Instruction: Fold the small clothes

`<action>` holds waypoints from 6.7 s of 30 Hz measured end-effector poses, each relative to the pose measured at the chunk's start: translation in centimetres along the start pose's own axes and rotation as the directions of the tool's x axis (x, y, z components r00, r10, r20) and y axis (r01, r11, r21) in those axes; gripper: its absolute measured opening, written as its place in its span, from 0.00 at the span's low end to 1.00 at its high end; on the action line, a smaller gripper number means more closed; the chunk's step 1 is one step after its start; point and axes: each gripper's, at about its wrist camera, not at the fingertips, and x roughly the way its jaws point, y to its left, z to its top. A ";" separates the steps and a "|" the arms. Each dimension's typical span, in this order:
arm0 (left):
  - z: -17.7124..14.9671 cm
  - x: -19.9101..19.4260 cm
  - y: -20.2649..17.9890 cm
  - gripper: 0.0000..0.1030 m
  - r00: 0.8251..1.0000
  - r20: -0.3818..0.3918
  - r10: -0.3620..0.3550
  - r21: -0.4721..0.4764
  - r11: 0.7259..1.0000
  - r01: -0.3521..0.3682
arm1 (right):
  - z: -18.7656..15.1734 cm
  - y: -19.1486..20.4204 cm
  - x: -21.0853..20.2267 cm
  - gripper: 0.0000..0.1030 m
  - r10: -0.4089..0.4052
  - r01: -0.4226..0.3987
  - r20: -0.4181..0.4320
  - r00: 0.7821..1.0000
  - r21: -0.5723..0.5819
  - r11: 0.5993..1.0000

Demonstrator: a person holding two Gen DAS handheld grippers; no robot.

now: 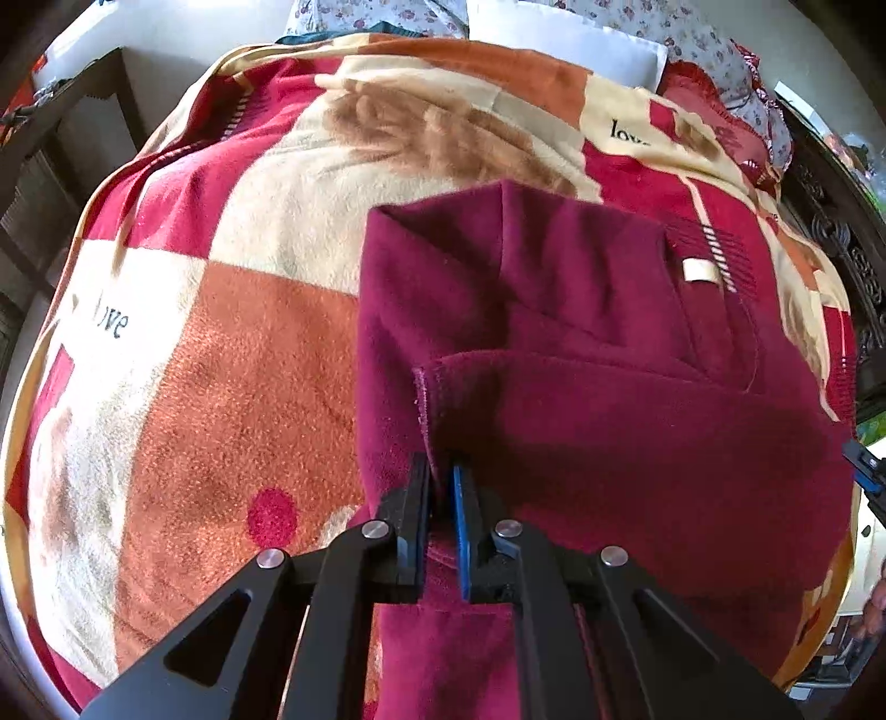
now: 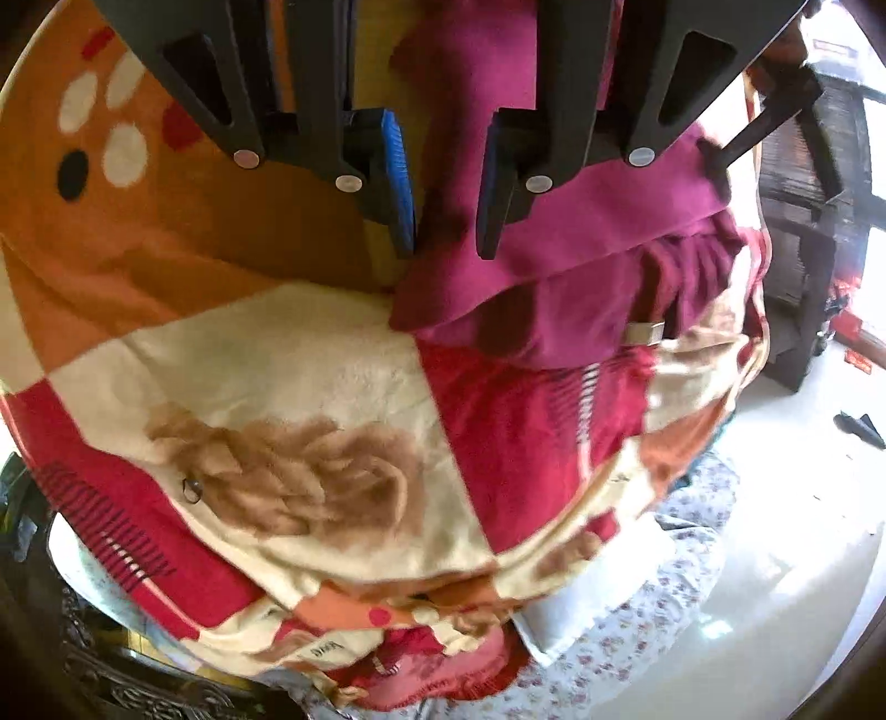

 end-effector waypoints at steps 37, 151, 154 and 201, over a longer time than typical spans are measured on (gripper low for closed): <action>-3.6 -1.1 -0.6 0.46 0.998 -0.044 0.052 0.090 0.995 -0.048 | -6.9 4.7 2.9 0.36 -0.096 0.067 -0.181 0.979 -0.157 0.985; 1.9 -8.7 0.0 0.08 0.963 -0.147 -0.225 0.251 0.934 0.256 | -0.5 0.2 -2.8 0.09 0.422 -0.402 -0.167 0.891 0.142 0.904; 4.5 -5.8 -1.3 0.08 0.969 -0.122 -0.216 0.253 0.937 0.241 | 2.0 -1.1 -1.1 0.08 0.400 -0.379 -0.127 0.907 0.165 0.911; 9.3 -3.1 1.0 0.59 0.986 -0.028 -0.166 0.126 0.978 0.168 | 9.2 5.0 -1.1 0.59 0.194 -0.191 0.052 0.980 -0.065 0.979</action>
